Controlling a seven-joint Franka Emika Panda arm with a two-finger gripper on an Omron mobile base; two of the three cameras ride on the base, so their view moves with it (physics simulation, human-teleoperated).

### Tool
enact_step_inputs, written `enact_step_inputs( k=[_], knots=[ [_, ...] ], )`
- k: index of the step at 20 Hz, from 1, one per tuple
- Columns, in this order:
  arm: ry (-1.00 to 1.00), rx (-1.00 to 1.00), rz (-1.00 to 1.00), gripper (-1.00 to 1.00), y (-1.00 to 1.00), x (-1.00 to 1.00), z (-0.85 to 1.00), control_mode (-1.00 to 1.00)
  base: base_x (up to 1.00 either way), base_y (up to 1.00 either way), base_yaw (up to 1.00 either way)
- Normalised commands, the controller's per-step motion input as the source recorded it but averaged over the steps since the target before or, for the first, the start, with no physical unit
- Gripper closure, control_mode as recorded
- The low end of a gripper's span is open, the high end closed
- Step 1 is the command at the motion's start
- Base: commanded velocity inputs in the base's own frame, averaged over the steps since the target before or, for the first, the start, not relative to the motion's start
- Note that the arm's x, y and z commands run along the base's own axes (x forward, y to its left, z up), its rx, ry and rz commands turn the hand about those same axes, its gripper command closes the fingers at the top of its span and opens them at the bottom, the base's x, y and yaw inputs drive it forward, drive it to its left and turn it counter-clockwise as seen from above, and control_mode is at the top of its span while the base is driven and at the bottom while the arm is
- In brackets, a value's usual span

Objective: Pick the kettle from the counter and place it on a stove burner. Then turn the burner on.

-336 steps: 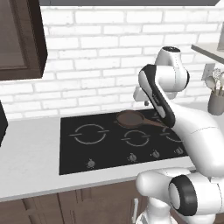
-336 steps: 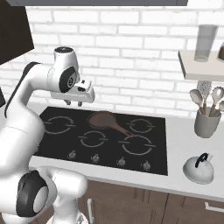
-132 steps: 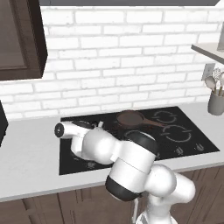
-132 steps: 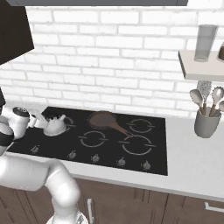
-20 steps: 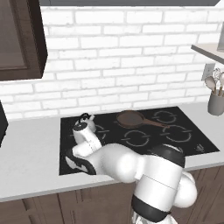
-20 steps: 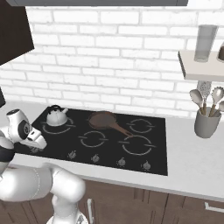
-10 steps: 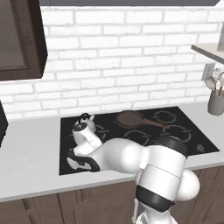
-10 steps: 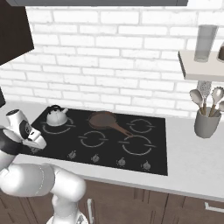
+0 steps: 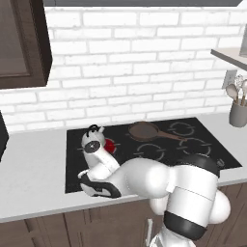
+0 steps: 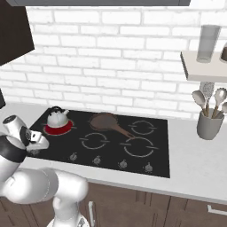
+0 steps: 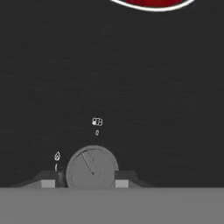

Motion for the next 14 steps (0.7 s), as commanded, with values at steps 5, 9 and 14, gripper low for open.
enact_step_inputs(
  k=[5,9,14],
  knots=[
    [-0.1,-0.03,0.66,1.0,0.0,-0.33,0.0,-1.0,0.0,0.0,0.0],
    [-0.14,-0.01,0.63,1.0,0.0,-0.18,0.13,-1.0,0.0,0.0,0.0],
    [-0.25,0.0,0.39,-1.0,0.0,-0.06,0.53,-1.0,0.0,0.0,0.0]
  ],
)
